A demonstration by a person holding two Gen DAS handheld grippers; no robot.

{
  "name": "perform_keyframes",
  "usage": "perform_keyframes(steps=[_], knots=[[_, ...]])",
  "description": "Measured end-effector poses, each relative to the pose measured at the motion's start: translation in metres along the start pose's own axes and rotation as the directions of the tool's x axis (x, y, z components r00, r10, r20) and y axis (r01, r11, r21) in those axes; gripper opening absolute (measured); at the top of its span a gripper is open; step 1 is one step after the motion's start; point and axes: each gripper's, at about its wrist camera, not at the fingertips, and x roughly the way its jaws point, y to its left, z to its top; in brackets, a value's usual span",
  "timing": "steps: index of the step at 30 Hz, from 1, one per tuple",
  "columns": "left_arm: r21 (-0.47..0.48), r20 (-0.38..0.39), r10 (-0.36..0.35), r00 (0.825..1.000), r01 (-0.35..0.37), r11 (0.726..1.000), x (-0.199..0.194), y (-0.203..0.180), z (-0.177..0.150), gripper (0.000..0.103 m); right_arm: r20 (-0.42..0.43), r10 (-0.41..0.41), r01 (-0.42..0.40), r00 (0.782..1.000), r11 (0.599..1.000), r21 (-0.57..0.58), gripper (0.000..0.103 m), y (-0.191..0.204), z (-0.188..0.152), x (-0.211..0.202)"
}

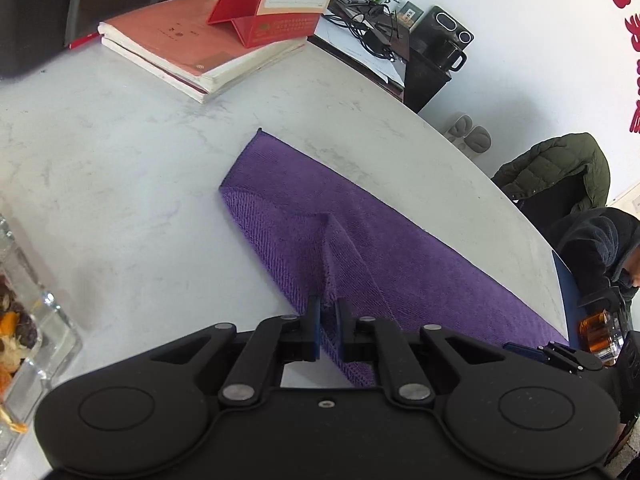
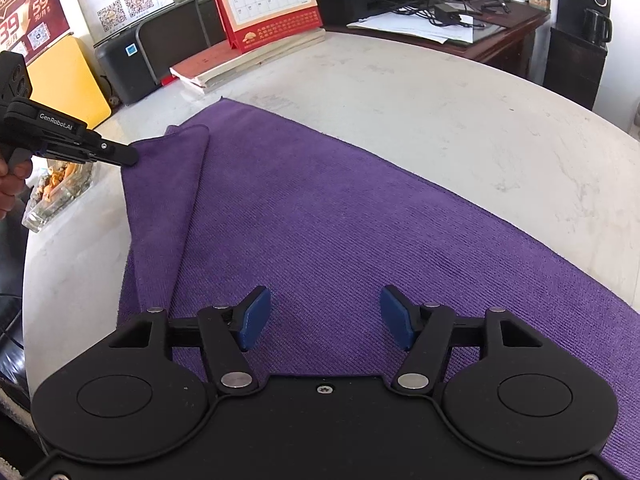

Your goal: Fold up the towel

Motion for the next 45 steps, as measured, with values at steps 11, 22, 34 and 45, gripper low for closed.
perform_keyframes(steps=[11, 22, 34, 45], knots=[[-0.003, -0.017, 0.137, 0.99, -0.137, 0.991, -0.042, 0.034, -0.026, 0.006, -0.009, -0.016, 0.016, 1.0, 1.0, -0.017, 0.063, 0.003, 0.001, 0.002], [0.014, -0.044, 0.3, 0.953, -0.3, 0.954, -0.053, 0.06, -0.053, 0.006, -0.027, -0.053, 0.05, 0.998, 0.994, -0.094, 0.068, 0.015, 0.001, 0.005], [-0.034, -0.014, 0.345, 0.939, -0.345, 0.938, -0.087, 0.069, -0.07, 0.007, -0.03, -0.069, 0.066, 0.997, 0.991, -0.117, 0.073, 0.021, 0.001, 0.008], [0.235, 0.001, 0.062, 0.998, -0.061, 0.97, -0.029, -0.03, -0.052, 0.007, 0.002, -0.101, 0.101, 0.995, 0.992, -0.079, 0.072, 0.021, -0.003, -0.016]])
